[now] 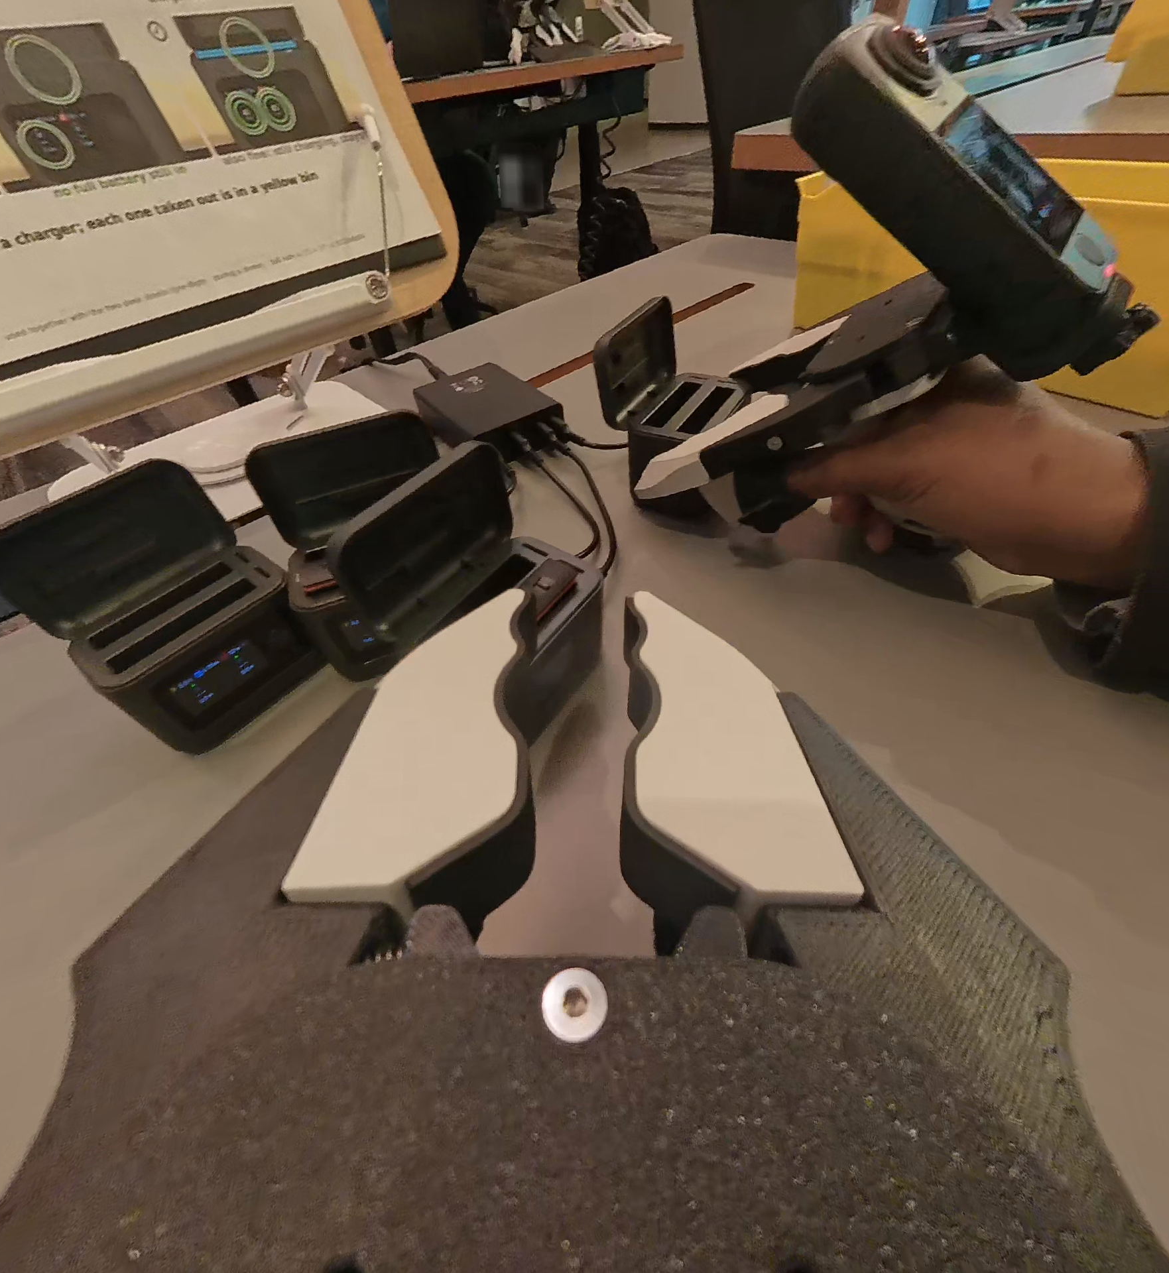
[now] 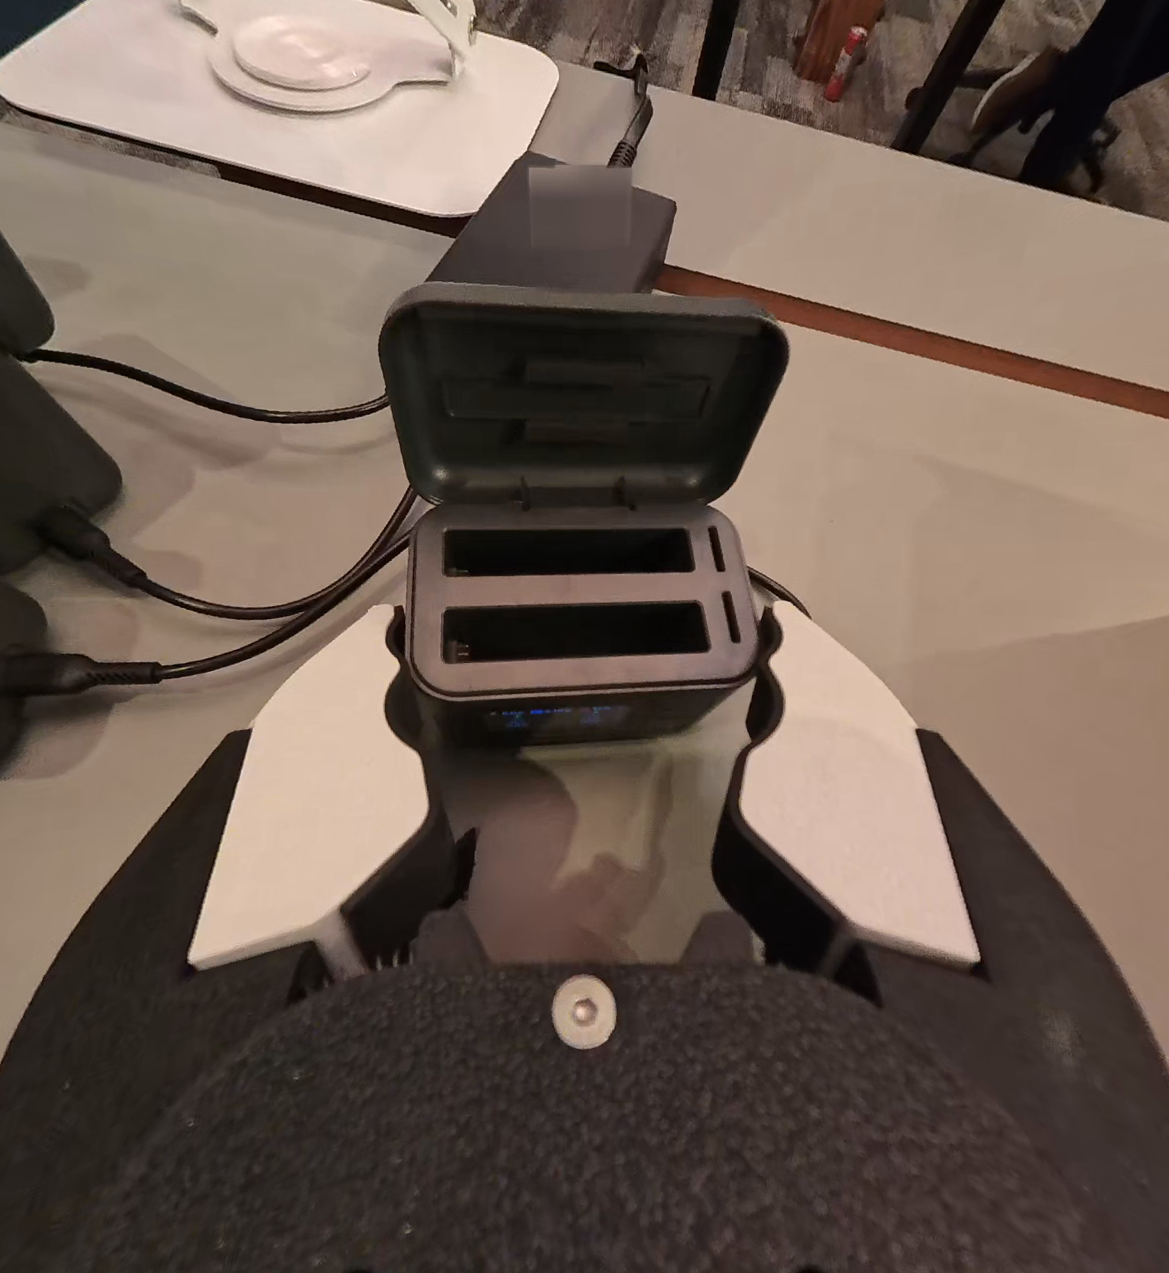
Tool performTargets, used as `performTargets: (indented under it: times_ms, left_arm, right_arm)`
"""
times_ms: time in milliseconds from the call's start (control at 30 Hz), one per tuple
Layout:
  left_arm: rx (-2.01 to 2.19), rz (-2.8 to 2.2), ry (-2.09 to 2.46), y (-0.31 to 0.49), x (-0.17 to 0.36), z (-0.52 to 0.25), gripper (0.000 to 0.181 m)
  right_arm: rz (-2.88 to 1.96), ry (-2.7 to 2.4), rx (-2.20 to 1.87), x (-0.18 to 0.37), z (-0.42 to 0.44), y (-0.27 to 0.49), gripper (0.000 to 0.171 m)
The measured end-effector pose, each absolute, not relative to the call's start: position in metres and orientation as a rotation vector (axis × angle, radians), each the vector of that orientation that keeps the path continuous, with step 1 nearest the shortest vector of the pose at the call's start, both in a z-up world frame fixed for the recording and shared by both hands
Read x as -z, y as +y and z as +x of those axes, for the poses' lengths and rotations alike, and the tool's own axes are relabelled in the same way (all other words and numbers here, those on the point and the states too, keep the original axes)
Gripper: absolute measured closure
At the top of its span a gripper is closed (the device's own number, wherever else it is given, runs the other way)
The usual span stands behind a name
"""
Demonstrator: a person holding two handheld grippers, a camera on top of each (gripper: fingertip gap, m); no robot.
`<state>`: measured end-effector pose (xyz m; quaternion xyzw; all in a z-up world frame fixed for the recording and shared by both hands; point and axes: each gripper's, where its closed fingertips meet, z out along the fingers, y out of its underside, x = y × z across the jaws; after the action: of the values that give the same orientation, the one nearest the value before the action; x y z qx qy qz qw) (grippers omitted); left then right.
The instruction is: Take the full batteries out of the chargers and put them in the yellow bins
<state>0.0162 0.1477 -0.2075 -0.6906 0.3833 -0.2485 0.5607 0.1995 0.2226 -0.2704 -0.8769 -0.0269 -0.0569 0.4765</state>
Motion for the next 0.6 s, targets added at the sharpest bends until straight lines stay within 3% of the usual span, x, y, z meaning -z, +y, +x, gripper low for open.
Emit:
performTargets:
  times_ms: [267,433,600]
  left_arm:
    - [0.508,-1.688,0.842,0.170,0.216,-0.003,0.146]
    - [0.487,-1.856,0.981,0.171,0.256,0.000,0.104]
    - [0.388,-1.898,1.045,0.176,0.272,0.002,0.092]
  right_arm:
    - [-2.125,-0.092,0.129,0.268,0.197,0.218,0.077]
    - [-2.105,-0.097,0.102,0.263,0.196,0.214,0.075]
    - [-2.067,-0.123,0.078,0.247,0.191,0.205,0.071]
